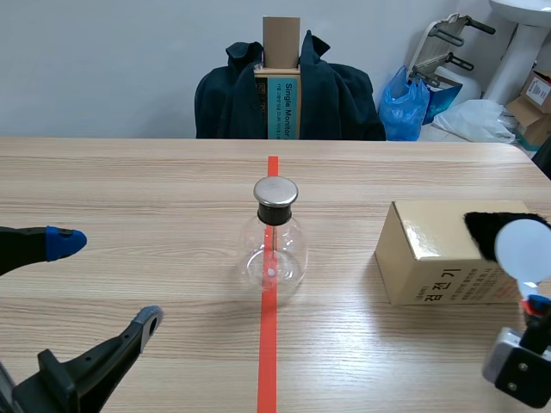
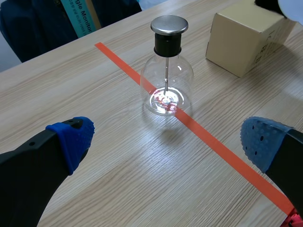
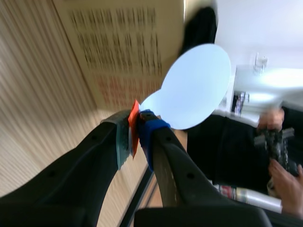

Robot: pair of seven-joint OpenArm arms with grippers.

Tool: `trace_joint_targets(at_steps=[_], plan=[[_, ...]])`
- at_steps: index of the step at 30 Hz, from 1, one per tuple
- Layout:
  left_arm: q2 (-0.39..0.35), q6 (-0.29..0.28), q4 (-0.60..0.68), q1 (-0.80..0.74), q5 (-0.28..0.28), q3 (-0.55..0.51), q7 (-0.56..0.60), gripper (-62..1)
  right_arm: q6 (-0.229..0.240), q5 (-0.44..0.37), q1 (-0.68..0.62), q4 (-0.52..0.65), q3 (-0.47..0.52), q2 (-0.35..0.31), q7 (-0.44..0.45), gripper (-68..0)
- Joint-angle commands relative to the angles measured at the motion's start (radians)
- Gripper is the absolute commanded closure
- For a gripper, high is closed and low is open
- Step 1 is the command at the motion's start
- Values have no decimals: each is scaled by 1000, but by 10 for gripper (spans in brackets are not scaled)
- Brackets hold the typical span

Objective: Do the electroscope experiment.
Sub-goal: 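Rub the plate on the fur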

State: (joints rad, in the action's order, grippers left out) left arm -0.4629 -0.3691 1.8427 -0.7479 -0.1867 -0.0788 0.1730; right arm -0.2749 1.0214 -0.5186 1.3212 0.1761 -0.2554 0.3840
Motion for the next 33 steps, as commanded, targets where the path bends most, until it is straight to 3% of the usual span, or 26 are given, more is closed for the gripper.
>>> trace_joint_targets(at_steps=[1,5,10,14,15,19,20,25,30,33], plan=[[3,0,5,3,-9,5,17,-623,5,-2,0,10,27,-21,22,-8],[3,0,5,3,-9,5,17,-623,6,0,3,10,24,-21,206,-8],[3,0,5,3,-9,5,18,-623,-8,-2,-2,10,38,-19,29,-8],[3,0,5,3,-9,5,17,-623,-8,3,0,17,33,-23,203,-8],[3,0,5,3,-9,5,18,-623,-9,3,0,23,29,-20,209,-8],[2,0,5,3,-9,5,18,-623,-16,-7,-18,36,39,-13,31,-8],[2,0,5,3,-9,5,18,-623,-16,-6,-21,36,47,-14,22,-8],[3,0,5,3,-9,5,18,-623,-16,-1,-19,38,39,-16,215,-8],[3,0,5,3,-9,5,17,-623,-16,-4,-32,39,43,-17,-5,-8],[3,0,5,3,-9,5,18,-623,-16,-2,-30,40,47,-24,124,-8]])
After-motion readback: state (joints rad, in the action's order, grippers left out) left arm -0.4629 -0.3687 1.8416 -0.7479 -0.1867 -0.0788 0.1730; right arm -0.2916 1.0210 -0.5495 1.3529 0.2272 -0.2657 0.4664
